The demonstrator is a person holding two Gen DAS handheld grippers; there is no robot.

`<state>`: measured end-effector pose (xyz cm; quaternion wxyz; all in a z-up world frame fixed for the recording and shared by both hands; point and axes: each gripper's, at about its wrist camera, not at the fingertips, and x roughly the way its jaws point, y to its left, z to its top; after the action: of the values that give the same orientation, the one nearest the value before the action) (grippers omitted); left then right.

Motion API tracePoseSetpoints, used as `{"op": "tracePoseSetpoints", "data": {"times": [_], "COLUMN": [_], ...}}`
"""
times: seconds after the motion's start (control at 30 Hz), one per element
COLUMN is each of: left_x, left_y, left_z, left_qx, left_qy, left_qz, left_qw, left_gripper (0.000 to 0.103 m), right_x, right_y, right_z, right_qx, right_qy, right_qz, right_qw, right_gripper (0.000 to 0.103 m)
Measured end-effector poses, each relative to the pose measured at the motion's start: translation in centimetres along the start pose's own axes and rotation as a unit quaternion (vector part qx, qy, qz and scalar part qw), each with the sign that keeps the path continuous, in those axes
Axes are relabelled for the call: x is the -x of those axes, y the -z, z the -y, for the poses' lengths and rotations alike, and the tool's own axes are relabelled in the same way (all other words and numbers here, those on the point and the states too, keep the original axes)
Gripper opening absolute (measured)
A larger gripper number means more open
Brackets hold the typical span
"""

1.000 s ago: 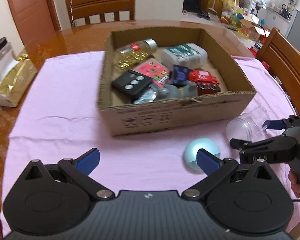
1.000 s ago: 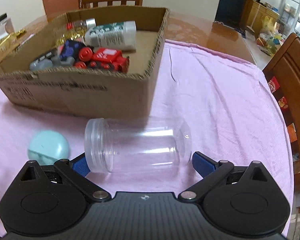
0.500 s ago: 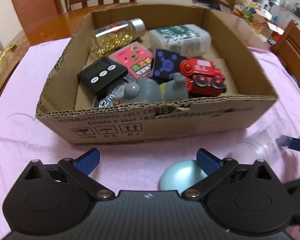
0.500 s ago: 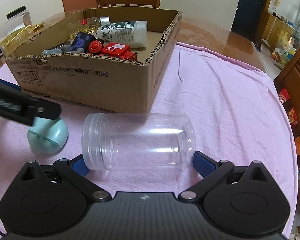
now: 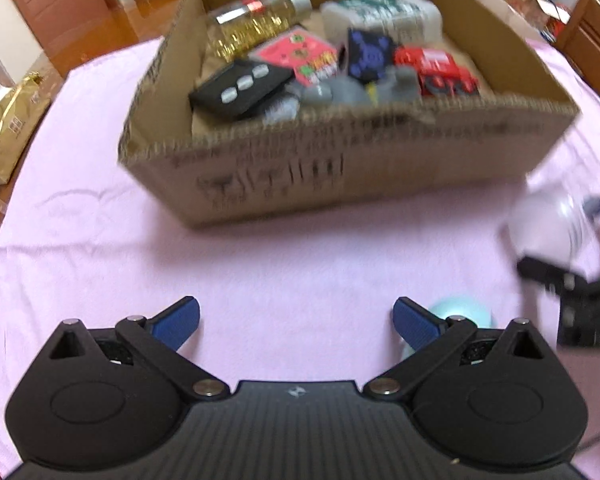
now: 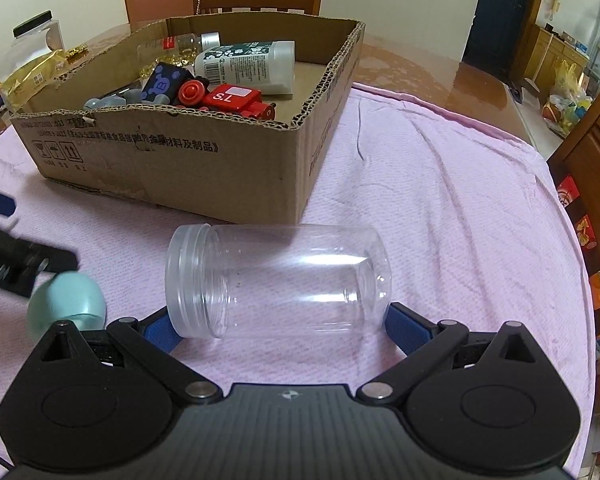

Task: Organize rigid objects
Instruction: 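Move left tool to the mint-green case while right tool approaches the clear jar, then grasp the mint-green case with left gripper while right gripper closes on the clear jar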

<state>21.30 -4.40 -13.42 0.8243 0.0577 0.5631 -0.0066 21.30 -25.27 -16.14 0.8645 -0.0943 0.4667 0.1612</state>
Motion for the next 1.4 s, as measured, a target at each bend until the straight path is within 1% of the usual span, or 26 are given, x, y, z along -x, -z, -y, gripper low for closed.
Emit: {"op": "tracePoseSetpoints", "data": {"times": [0.1, 0.23, 0.4, 0.57, 0.63, 0.73, 0.83, 0.93, 1.03, 1.07, 1.13, 1.2, 1.3, 1.4], "left_x": [0.7, 2.6, 4.2, 3.1, 2.5, 1.3, 1.0, 0.7, 0.7, 0.7, 0.8, 1.1, 1.4, 1.4], "left_y": [1.1, 2.1, 2.1, 2.2, 2.3, 2.3, 2.3, 2.5, 2.7, 2.7, 2.6, 2.5, 2.3, 2.0], "left_z": [0.2, 0.4, 1.4, 3.6, 4.0, 4.1, 3.6, 2.5, 1.7, 1.7, 1.9, 2.4, 3.2, 3.7], "left_qx": [-0.031, -0.061, -0.075, -0.087, -0.083, -0.069, -0.056, -0.05, -0.04, -0.035, -0.034, -0.041, -0.051, -0.047], "left_qy": [0.012, 0.023, 0.082, 0.105, 0.106, 0.096, 0.085, 0.063, 0.054, 0.051, 0.053, 0.06, 0.063, 0.063], "left_qz": [-0.001, 0.023, 0.037, 0.032, 0.025, 0.021, 0.024, 0.023, 0.028, 0.026, 0.029, 0.037, 0.041, 0.036], "left_qw": [0.9994, 0.9976, 0.9931, 0.9901, 0.9906, 0.9927, 0.9945, 0.9965, 0.9974, 0.9977, 0.9976, 0.9967, 0.9959, 0.9962], "left_gripper": [0.102, 0.102, 0.102, 0.102, 0.102, 0.102, 0.102, 0.102, 0.102, 0.101, 0.095, 0.082, 0.074, 0.068], "right_x": [0.0, 0.0, 0.0, 0.1, 0.2, 0.2, 0.2, 0.2, 0.2, 0.2, 0.2, 0.2, 0.2, 0.2], "right_y": [0.0, 0.0, 0.1, 0.2, 0.3, 0.3, 0.2, 0.3, 0.3, 0.3, 0.3, 0.3, 0.4, 0.2], "right_z": [0.1, 0.2, 0.3, 0.5, 0.7, 0.8, 0.7, 0.7, 0.7, 0.7, 0.8, 0.8, 0.8, 0.7], "right_qx": [0.004, 0.011, 0.018, 0.032, 0.037, 0.041, 0.042, 0.042, 0.043, 0.042, 0.042, 0.042, 0.04, 0.036], "right_qy": [-0.003, -0.008, -0.013, -0.023, -0.026, -0.03, -0.029, -0.03, -0.03, -0.03, -0.03, -0.03, -0.029, -0.026], "right_qz": [0.001, 0.002, 0.003, 0.001, 0.0, -0.001, -0.003, -0.002, 0.0, 0.0, 0.0, 0.0, -0.002, -0.007], "right_qw": [1.0, 1.0, 1.0, 0.999, 0.999, 0.999, 0.999, 0.999, 0.999, 0.999, 0.999, 0.999, 0.999, 0.999], "right_gripper": [0.103, 0.103, 0.103, 0.103, 0.103, 0.103, 0.103, 0.103, 0.103, 0.103, 0.103, 0.103, 0.103, 0.103]}}
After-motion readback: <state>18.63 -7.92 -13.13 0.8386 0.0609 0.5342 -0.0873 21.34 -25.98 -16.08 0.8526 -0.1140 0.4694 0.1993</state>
